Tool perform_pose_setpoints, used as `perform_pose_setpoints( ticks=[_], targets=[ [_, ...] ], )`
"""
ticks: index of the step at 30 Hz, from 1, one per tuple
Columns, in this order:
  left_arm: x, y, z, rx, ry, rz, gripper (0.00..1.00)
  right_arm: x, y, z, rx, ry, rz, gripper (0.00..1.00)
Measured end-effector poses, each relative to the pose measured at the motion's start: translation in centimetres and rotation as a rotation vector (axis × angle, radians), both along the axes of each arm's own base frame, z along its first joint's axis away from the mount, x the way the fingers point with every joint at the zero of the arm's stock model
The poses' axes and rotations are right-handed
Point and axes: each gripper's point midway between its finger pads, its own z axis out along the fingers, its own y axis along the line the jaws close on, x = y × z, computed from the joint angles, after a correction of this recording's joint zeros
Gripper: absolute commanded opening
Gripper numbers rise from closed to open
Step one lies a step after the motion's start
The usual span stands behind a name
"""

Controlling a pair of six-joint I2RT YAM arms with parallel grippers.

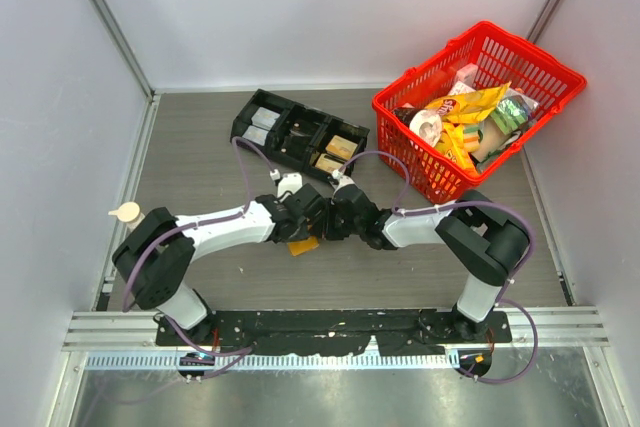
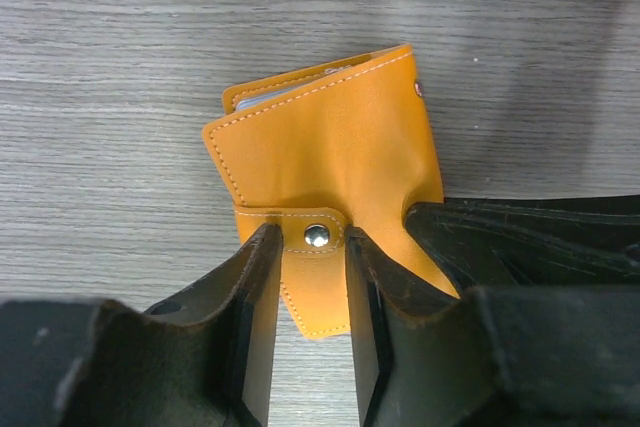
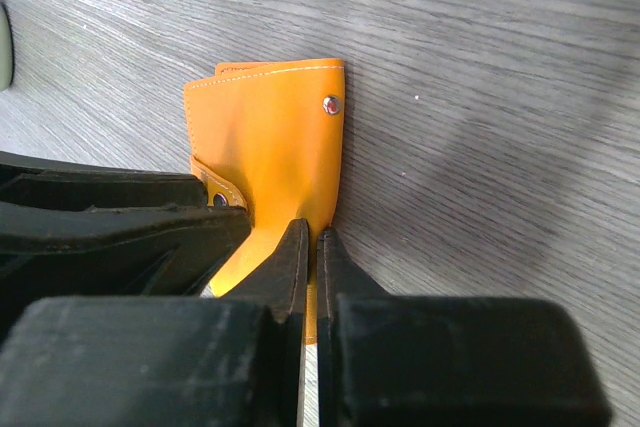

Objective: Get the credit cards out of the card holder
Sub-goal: Open the card holder at the center of the board.

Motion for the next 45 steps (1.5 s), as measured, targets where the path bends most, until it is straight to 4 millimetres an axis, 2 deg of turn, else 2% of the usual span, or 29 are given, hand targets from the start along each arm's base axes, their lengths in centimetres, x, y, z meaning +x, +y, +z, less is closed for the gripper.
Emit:
perform_pose_setpoints(
  ticks=[4, 6, 10, 13, 16, 17, 24, 28, 33, 34, 36, 38, 39, 40, 42, 45],
  targets=[
    [0.0, -0.4, -0.2, 0.037, -0.001, -0.023, 0.38, 0.0, 0.0, 0.0, 0.000, -0.001, 0.000, 0.01],
    [0.0, -0.4, -0.3, 0.056, -0.001, -0.030, 0.36, 0.0, 0.0, 0.0, 0.000, -0.001, 0.001, 0.01],
    [0.1, -0.3, -0.3, 0.079, -0.005, -0.031, 0.27, 0.0, 0.0, 0.0, 0.000, -0.001, 0.001, 0.01],
    [0.3, -0.2, -0.2, 0.090, -0.013, -0.028, 0.17, 0.0, 0.0, 0.0, 0.000, -0.001, 0.001, 0.01],
    [0.3, 0.0, -0.1, 0.106, -0.025, -0.028, 0.02, 0.0, 0.0, 0.0, -0.001, -0.002, 0.002, 0.01],
    [0.4, 0.0, -0.1, 0.108, -0.027, -0.027, 0.00, 0.0, 0.0, 0.0, -0.001, -0.002, 0.002, 0.01],
    [0.3, 0.4, 0.3, 0.075, -0.052, -0.016, 0.00, 0.0, 0.0, 0.0, -0.001, -0.002, 0.001, 0.01],
    [-0.4, 2.7, 0.8, 0.004, -0.071, 0.044, 0.00, 0.0, 0.0, 0.0, -0.002, -0.002, 0.001, 0.01],
    [-1.5, 4.7, 0.8, -0.170, -0.103, 0.162, 0.00, -0.3, -0.4, 0.0, -0.021, 0.001, 0.006, 0.03],
    [-1.9, 4.9, 0.5, -0.205, -0.104, 0.184, 0.00, -0.3, -0.5, 0.0, -0.027, 0.000, 0.008, 0.05],
    [-2.5, 5.1, -0.3, -0.259, -0.105, 0.218, 0.00, -0.4, -0.6, 0.0, -0.039, -0.002, 0.014, 0.20],
    [-3.2, 5.3, -1.3, -0.310, -0.092, 0.263, 0.00, -0.4, -0.8, 0.1, -0.062, -0.009, 0.022, 0.51],
    [-3.3, 5.3, -1.5, -0.332, -0.095, 0.283, 0.00, -0.4, -1.0, 0.0, -0.082, -0.015, 0.024, 0.58],
    [-3.3, 5.1, -1.5, -0.371, -0.101, 0.300, 0.00, -0.4, -1.1, 0.0, -0.090, -0.013, 0.022, 0.71],
    [-3.2, 4.7, -1.4, -0.432, -0.110, 0.325, 0.00, 0.0, -1.2, 0.7, -0.122, -0.047, 0.025, 0.84],
    [-3.2, 4.1, -1.3, -0.499, -0.116, 0.353, 0.00, -0.1, -1.9, 1.2, -0.209, -0.086, 0.038, 0.89]
  ],
)
